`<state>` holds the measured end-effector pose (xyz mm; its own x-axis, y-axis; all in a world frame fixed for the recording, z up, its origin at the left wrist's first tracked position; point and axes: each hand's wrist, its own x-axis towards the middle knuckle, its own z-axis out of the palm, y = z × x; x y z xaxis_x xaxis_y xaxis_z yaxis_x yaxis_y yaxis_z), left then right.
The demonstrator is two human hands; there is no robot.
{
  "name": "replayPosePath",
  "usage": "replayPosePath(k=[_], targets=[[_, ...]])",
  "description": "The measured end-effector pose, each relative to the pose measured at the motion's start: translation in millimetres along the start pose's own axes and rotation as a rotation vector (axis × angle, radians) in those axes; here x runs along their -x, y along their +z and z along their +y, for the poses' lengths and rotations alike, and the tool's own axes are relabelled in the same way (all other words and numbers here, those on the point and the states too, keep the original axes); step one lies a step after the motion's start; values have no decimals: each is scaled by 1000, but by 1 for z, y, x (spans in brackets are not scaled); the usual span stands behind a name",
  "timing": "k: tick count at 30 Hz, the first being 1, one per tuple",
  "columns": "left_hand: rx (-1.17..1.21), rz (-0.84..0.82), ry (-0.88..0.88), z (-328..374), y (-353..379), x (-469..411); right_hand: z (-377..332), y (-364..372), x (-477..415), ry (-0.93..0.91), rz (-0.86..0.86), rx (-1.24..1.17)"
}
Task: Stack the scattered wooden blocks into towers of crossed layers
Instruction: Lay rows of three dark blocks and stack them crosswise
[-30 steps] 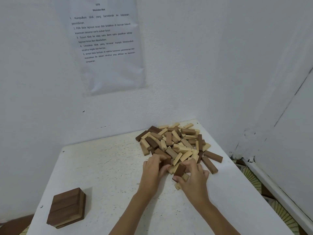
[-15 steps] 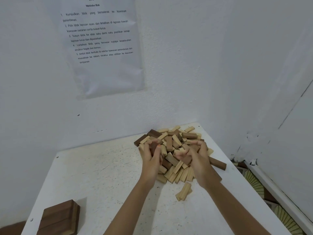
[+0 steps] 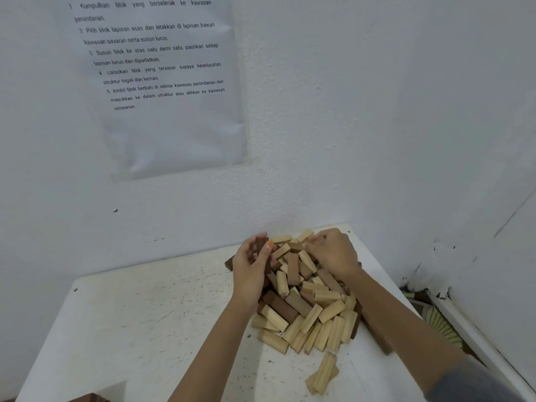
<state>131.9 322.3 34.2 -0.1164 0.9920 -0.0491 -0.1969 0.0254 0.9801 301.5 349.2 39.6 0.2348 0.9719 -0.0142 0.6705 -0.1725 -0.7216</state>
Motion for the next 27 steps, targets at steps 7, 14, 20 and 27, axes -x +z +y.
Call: replayPosePath(k=[7,14,20,27], targets=[[9,13,-23,-11,-2,-10,0,9,-25,4,-200,198],[-25,12,0,-11,-8,-8,0,20,-20,26,-71,108],[-53,54,14,-6,-16,3,-7,14,4,-35,159,-226],[-82,91,64,6,-23,34,-33,-2,60,-133,53,-693]])
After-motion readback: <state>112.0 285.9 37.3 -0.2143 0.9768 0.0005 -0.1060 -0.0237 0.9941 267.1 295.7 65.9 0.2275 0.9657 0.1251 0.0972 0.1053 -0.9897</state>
